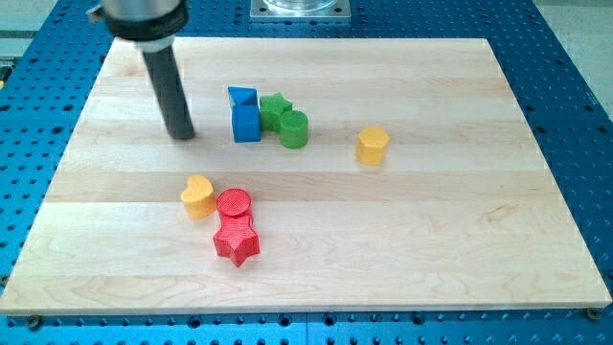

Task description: Move the hexagon into the red circle

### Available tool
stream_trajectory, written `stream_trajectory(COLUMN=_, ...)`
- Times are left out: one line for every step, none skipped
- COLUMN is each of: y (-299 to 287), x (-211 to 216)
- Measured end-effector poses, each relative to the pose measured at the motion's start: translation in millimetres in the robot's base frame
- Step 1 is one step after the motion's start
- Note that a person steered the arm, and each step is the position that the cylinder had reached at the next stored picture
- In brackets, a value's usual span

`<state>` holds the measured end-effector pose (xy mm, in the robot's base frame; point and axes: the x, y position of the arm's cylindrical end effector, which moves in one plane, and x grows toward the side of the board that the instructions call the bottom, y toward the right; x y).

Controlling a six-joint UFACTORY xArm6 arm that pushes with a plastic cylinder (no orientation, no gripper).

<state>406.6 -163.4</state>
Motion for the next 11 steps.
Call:
stream_trajectory(y=0.0, x=0.8)
stream_trajectory(y=0.0, x=0.8)
stream_trajectory(y=55.0, x=28.0)
stream_trajectory(y=132.8, x=42.2)
stream_trajectory(y=182.8, x=44.6)
stream_trajectory(y=199.7, x=73.1)
stream_trajectory(y=267.2, x=74.6)
stream_trajectory(y=311.4, x=54.7)
stream_trajectory(y=317.8, x=29.1)
stream_trajectory(y=272.8, x=29.3)
stream_trajectory(y=247.0, x=-0.3)
